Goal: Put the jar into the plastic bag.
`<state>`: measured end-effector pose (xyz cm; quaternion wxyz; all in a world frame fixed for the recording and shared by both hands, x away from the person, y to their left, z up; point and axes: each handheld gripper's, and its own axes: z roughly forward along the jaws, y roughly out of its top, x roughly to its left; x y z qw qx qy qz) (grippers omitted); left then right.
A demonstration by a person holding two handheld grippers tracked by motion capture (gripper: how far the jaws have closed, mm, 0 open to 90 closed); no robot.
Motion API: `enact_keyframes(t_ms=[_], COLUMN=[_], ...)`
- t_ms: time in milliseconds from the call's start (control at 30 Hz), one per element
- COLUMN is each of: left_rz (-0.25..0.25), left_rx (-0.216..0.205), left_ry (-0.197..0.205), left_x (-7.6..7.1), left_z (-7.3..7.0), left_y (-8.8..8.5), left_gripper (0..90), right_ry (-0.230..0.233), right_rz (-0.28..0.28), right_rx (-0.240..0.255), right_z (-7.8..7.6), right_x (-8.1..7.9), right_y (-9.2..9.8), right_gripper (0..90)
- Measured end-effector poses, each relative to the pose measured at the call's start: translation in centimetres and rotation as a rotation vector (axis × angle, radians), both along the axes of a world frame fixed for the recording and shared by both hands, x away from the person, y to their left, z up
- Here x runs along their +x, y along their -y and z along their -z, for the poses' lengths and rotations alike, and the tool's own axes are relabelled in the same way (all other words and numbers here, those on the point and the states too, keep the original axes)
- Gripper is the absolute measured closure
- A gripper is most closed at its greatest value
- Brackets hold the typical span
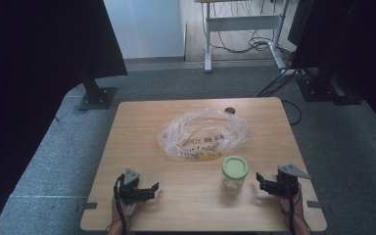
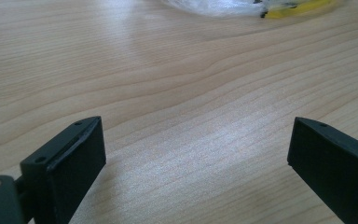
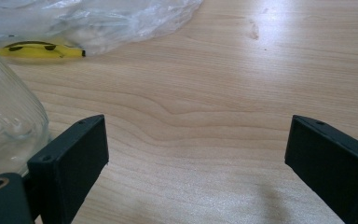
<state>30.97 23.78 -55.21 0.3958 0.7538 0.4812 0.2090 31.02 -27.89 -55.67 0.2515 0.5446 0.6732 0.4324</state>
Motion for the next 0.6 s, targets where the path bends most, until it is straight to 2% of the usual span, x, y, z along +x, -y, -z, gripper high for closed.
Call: enact_keyframes(t_ms=[600], left_rz=[0.000], left_rx=[0.002], left_ry=[-0.003], left_x=[0.02], left_z=[0.01], left_y=[0.02], left_gripper=[3.8], right_ry=[-0.016], right_rz=[0.002], right_rx=[-0.020], right_z=[0.02], right_x=[0.19], right_y=[-0.17], right_gripper=[6.3])
